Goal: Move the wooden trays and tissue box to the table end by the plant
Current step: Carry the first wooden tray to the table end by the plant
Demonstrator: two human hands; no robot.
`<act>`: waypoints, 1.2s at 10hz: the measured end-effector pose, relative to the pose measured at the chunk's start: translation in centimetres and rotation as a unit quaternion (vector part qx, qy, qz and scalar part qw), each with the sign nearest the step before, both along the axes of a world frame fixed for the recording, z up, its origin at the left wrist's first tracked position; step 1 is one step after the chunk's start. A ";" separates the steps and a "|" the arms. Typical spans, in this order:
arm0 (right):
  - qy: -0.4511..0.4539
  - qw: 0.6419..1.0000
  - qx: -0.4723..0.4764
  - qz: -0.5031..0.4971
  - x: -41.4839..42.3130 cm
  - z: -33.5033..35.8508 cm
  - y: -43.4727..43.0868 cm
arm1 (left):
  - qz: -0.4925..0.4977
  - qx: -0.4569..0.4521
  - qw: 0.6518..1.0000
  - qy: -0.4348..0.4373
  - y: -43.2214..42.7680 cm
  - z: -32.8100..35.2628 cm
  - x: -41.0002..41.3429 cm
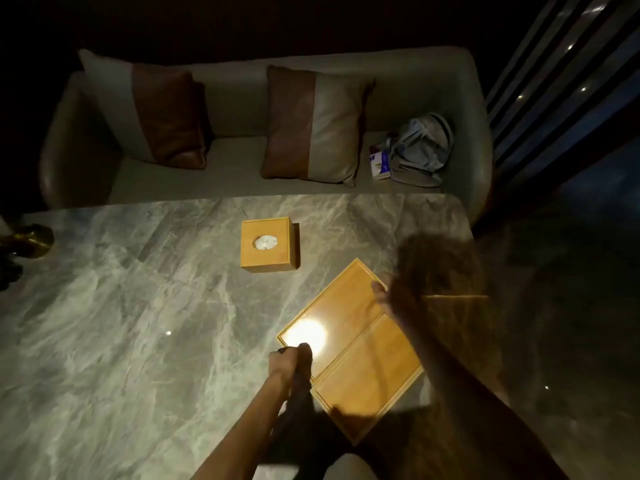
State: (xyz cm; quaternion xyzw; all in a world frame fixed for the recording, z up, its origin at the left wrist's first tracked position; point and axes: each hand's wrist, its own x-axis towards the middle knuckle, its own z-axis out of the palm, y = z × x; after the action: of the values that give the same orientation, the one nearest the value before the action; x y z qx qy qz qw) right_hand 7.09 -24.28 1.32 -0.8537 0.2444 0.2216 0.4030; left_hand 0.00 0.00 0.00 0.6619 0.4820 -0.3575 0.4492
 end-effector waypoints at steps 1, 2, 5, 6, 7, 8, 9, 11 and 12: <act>0.043 0.999 -0.008 -0.011 -0.2 -0.6 0.4 | 0.003 -0.009 1.000 -0.005 -1.1 0.2 0.0; 0.063 0.998 0.012 -0.028 -0.1 -1.5 0.7 | -0.002 -0.005 1.000 -0.003 -1.4 0.2 -0.2; -0.036 0.997 -0.064 -0.001 -0.2 -0.9 4.8 | 0.061 -0.003 0.998 -0.033 4.1 1.5 -0.8; -0.071 0.995 -0.064 0.016 -1.3 -0.2 8.6 | 0.076 0.014 0.994 -0.081 8.4 2.9 -1.2; -0.071 0.995 -0.058 0.025 -2.5 0.2 13.1 | 0.077 0.032 0.989 -0.126 14.0 4.3 -2.0; -0.074 0.997 -0.036 0.012 -3.3 1.7 21.1 | 0.085 0.071 0.980 -0.163 21.3 5.1 -3.3; -0.081 0.997 -0.002 0.009 -3.8 3.0 30.2 | 0.099 0.120 0.971 -0.182 30.1 4.9 -4.6; -0.087 0.986 -0.068 0.125 -4.4 2.8 48.8 | 0.126 0.162 0.954 -0.220 48.4 3.1 -7.1; -0.085 0.978 -0.037 0.185 -3.5 1.9 58.6 | 0.140 0.177 0.950 -0.216 56.7 1.8 -8.4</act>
State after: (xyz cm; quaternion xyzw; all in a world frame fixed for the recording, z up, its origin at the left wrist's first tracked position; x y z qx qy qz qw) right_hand 3.63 34.30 3.25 -0.9140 0.0552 0.2095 0.3431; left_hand -8.37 56.70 1.82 0.7181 0.5165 -0.0486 0.4639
